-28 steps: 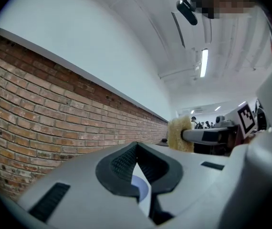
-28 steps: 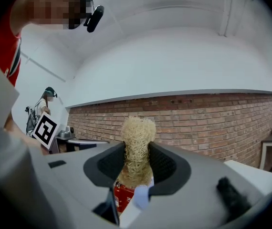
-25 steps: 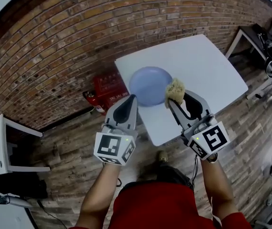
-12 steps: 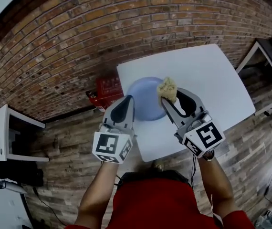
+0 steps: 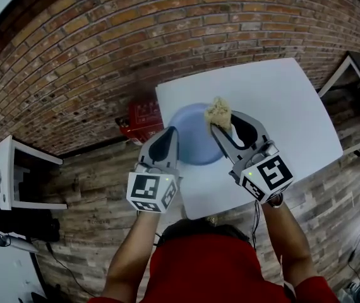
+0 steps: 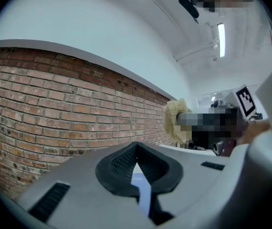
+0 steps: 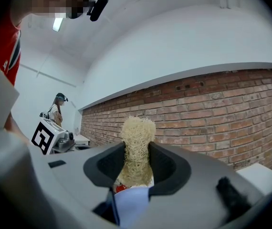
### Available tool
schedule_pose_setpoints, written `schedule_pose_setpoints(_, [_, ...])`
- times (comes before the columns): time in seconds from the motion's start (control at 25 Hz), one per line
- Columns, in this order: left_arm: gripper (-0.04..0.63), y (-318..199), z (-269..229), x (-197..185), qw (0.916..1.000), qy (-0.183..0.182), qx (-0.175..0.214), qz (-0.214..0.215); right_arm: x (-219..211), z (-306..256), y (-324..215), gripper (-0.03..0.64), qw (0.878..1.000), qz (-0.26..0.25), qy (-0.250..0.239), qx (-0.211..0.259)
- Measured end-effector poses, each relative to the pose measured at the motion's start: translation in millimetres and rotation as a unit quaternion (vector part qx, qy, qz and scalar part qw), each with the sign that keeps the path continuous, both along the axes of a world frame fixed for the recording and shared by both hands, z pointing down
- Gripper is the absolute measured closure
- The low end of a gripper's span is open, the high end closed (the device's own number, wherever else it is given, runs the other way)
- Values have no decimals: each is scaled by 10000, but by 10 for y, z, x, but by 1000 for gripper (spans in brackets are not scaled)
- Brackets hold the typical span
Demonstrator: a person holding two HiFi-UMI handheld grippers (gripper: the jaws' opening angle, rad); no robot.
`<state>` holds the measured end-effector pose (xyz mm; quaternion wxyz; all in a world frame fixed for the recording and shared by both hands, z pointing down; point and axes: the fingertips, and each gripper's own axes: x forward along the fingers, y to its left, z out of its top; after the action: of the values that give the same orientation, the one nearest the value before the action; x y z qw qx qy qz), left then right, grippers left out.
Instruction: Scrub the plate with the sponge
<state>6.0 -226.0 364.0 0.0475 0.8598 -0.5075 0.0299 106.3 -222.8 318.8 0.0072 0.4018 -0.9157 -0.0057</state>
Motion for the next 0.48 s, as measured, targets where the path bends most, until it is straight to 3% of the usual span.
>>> schedule_pose_setpoints(0.48, [580, -519, 495, -234, 9967, -258, -731, -227, -414, 375, -527, 463, 9973, 1, 456, -577])
